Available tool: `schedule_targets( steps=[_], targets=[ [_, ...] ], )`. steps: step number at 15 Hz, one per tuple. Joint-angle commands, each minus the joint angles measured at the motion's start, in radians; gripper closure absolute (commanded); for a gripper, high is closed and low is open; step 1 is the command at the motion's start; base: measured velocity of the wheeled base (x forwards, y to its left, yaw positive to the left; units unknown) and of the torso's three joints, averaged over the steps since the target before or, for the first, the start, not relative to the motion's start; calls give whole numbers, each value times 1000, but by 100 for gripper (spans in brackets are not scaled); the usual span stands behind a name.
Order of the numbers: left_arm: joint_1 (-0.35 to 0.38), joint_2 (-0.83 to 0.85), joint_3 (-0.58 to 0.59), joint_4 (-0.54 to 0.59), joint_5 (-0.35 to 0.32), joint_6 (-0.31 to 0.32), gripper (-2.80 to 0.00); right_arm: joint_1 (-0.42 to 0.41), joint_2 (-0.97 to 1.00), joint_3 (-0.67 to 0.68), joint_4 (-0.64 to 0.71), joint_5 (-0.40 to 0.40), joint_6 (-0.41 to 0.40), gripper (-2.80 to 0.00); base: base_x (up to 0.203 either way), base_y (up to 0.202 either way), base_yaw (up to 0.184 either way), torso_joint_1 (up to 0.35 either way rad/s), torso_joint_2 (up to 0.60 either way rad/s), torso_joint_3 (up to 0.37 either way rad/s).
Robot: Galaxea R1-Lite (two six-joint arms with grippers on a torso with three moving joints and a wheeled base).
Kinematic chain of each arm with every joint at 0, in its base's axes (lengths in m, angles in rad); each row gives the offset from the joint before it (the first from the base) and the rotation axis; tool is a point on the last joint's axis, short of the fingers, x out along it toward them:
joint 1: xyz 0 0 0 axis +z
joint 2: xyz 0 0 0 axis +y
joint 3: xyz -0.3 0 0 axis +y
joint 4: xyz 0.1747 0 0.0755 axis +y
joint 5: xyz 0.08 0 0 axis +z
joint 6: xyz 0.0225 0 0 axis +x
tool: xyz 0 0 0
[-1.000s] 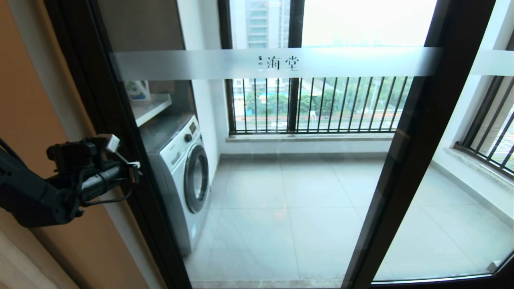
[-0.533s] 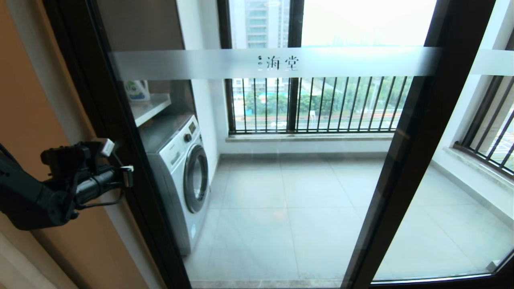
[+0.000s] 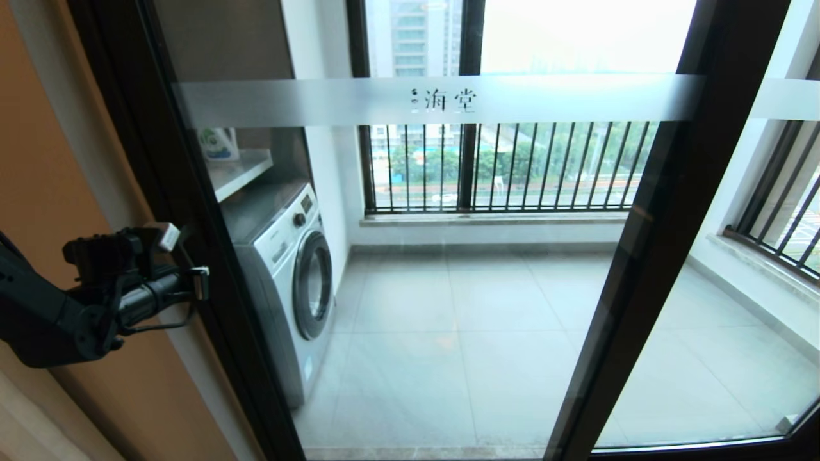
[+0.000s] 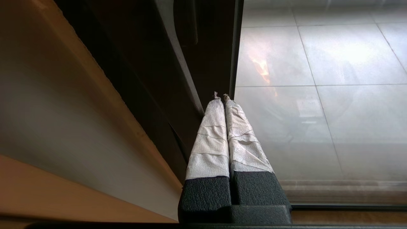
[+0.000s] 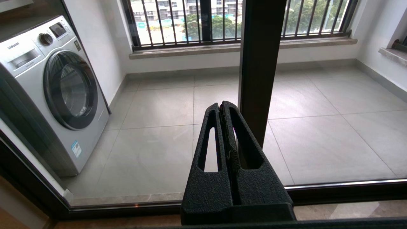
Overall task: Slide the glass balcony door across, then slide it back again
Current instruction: Open the slid door
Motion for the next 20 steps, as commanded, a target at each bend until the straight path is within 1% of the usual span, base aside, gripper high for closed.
schedule_targets(
  steps=[1,6,8,9,13,15,17,18,20],
  targets=[
    [22,5,-20,-7,0,8,0,0,-1,12,0,0,0,0,0,0,0,0,0,0],
    [40,-3,-29,-7,1,12,0,0,-1,12,0,0,0,0,0,0,0,0,0,0],
    [39,-43,-10,-6,-8,4,0,0,-1,12,0,0,0,0,0,0,0,0,0,0],
    [35,-80,17,-5,-13,1,0,0,1,12,0,0,0,0,0,0,0,0,0,0],
    [-19,-203,125,-6,-21,-28,0,0,1,12,0,0,0,0,0,0,0,0,0,0],
    [-28,-279,168,-6,-45,-52,0,0,-1,12,0,0,0,0,0,0,0,0,0,0],
    [-28,-358,219,-6,-88,-60,0,0,1,12,0,0,0,0,0,0,0,0,0,0],
    [-18,-377,226,-6,-99,-62,0,0,-1,12,0,0,2,0,0,0,0,0,0,0],
    [-8,-366,207,-6,-101,-55,0,0,-1,12,0,0,0,0,0,0,0,0,0,0]
  ],
)
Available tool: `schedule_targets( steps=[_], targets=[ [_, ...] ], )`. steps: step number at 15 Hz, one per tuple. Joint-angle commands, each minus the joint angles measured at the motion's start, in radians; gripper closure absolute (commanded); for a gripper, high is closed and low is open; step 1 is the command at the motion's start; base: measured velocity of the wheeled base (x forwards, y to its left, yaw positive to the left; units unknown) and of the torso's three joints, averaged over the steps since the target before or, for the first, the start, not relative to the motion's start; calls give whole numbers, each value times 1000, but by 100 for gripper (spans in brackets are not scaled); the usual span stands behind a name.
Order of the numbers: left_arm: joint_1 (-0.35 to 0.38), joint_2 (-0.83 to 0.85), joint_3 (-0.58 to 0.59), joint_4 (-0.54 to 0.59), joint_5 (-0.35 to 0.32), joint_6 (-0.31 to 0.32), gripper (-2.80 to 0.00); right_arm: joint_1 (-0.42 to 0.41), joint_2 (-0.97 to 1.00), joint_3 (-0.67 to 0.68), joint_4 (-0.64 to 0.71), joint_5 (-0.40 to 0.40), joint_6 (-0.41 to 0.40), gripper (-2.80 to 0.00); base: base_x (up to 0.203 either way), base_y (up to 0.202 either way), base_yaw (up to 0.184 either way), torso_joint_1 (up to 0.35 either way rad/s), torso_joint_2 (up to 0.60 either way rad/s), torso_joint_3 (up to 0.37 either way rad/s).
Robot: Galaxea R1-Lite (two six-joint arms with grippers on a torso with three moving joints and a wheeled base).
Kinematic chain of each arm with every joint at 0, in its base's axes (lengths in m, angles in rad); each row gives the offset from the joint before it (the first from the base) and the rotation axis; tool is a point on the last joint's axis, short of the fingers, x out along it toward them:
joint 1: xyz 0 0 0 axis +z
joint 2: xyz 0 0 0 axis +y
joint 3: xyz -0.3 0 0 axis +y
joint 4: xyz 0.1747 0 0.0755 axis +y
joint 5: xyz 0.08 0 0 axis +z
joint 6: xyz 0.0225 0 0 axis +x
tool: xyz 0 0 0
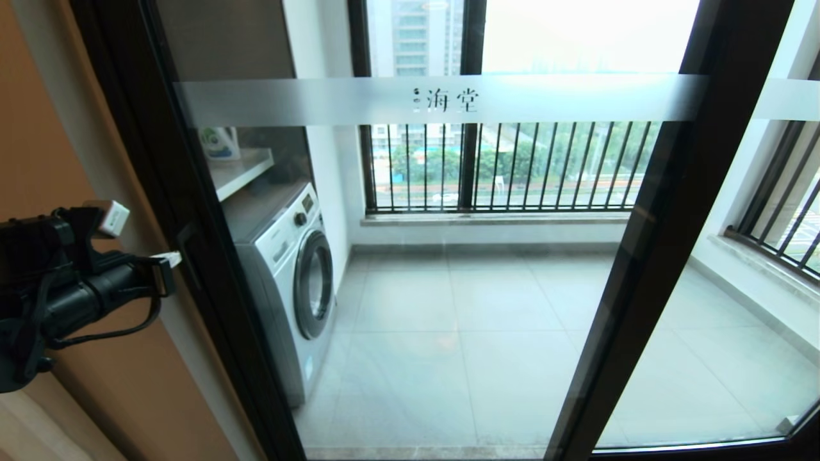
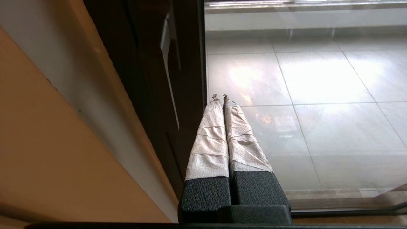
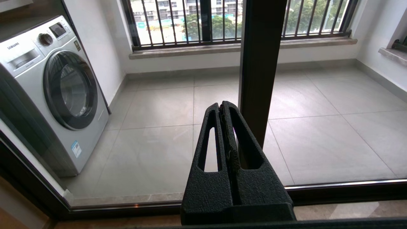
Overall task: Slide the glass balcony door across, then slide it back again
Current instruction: Open the slid door
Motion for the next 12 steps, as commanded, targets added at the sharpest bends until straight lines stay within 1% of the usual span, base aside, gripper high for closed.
schedule_targets(
  steps=[1,4,6,10,12],
  targets=[
    [9,-16,-18,-4,-3,3,0,0,0,12,0,0,0,0,0,0,0,0,0,0],
    [43,54,-57,-5,3,7,0,0,-1,12,0,0,0,0,0,0,0,0,0,0],
    [78,115,-108,-5,4,8,0,0,1,12,0,0,0,0,0,0,0,0,0,0],
    [109,200,-202,-5,7,14,0,0,0,12,0,0,0,0,0,0,0,0,0,0],
    [111,217,-215,-5,7,18,0,0,-1,12,0,0,0,0,0,0,0,0,0,0]
  ],
)
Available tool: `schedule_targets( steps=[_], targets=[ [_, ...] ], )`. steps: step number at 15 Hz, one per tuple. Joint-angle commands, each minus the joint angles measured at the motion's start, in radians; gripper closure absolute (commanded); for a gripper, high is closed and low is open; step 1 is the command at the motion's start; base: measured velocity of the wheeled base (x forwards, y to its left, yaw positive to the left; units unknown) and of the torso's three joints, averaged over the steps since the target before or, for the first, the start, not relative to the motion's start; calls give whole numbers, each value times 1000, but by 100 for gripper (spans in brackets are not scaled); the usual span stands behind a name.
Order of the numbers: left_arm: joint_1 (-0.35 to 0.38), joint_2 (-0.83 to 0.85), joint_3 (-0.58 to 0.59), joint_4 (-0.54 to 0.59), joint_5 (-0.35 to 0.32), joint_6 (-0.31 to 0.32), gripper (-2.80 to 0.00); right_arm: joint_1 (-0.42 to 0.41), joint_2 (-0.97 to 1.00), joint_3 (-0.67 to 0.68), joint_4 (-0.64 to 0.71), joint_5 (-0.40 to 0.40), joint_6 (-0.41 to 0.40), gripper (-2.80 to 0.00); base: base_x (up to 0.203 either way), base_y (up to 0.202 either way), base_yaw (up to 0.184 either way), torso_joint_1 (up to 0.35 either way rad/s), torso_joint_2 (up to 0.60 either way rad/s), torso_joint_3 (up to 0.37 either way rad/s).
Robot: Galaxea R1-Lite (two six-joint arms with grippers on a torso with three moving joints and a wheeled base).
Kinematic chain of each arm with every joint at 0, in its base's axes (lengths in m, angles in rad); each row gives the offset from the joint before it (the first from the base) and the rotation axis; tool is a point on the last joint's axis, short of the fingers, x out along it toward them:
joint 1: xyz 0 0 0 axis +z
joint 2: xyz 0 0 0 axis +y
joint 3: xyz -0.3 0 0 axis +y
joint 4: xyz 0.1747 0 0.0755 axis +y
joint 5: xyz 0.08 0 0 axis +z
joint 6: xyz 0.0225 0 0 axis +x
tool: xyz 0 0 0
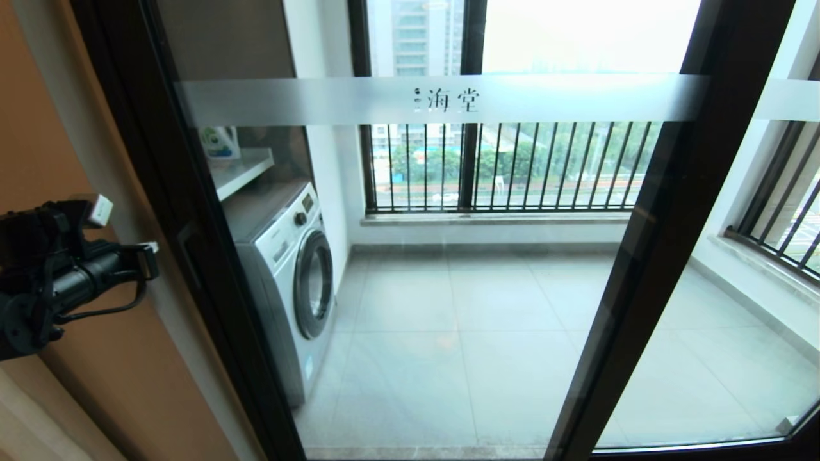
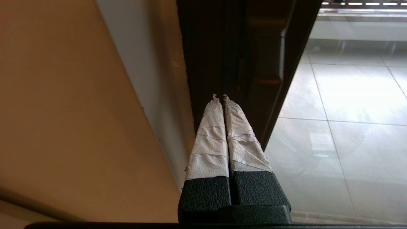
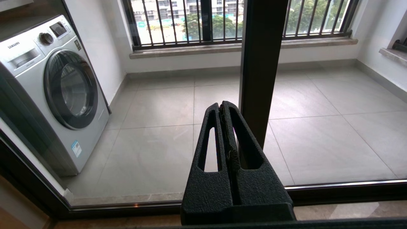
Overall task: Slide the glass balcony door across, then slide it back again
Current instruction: Open the slid door
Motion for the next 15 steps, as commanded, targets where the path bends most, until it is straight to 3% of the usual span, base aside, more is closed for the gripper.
schedule_targets(
  steps=[1,9,15],
  targets=[
    [3,47,-18,-6,-1,3,0,0,1,12,0,0,0,0,0,0,0,0,0,0],
    [-17,124,-132,-4,2,13,0,0,0,12,0,0,0,0,0,0,0,0,0,0],
    [-65,134,-138,-4,4,13,0,0,0,12,0,0,0,0,0,0,0,0,0,0]
  ],
)
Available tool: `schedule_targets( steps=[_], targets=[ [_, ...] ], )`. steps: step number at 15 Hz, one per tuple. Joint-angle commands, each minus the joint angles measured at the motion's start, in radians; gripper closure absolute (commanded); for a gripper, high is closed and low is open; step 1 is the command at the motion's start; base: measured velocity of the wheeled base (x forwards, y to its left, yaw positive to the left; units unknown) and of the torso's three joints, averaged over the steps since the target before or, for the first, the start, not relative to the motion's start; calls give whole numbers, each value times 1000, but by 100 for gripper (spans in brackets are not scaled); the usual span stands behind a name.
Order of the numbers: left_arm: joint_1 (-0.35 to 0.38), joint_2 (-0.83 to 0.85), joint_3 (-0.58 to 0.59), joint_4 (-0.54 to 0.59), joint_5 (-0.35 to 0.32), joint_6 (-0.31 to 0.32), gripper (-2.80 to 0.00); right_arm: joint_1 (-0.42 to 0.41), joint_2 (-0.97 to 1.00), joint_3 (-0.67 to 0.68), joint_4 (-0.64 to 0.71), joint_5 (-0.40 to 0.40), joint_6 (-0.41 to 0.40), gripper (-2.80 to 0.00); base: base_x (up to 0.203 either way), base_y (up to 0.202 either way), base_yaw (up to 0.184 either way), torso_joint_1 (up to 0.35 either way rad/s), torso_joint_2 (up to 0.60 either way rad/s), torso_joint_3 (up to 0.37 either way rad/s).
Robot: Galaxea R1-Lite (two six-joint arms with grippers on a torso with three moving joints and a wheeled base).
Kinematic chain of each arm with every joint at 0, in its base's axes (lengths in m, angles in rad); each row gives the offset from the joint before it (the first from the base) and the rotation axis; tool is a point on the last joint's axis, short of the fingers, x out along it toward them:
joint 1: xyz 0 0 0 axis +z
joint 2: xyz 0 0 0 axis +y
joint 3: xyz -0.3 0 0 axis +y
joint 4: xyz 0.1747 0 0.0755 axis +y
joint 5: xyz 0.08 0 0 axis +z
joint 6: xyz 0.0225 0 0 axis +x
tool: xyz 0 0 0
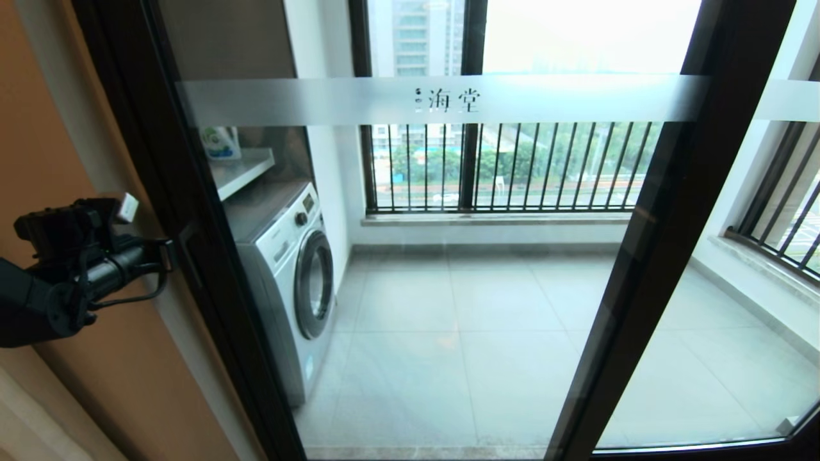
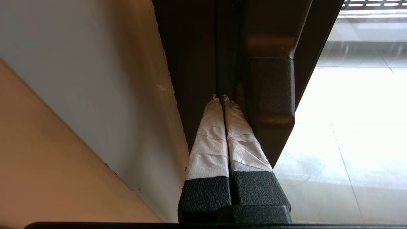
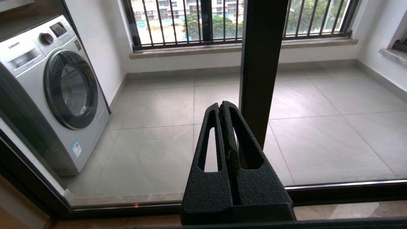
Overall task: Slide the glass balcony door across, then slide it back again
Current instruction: Open the slid door
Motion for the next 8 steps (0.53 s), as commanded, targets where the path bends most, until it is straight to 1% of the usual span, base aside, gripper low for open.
schedule_targets(
  steps=[1,3,8],
  targets=[
    [-20,9,-1,-6,-4,1,0,0,1,12,0,0,1,0,0,0,0,0,0,0],
    [-37,9,-1,-6,9,1,0,0,1,12,0,0,0,0,0,0,0,0,0,0],
    [-72,4,4,-6,16,0,0,0,-1,12,0,0,0,0,0,0,0,0,0,0]
  ],
)
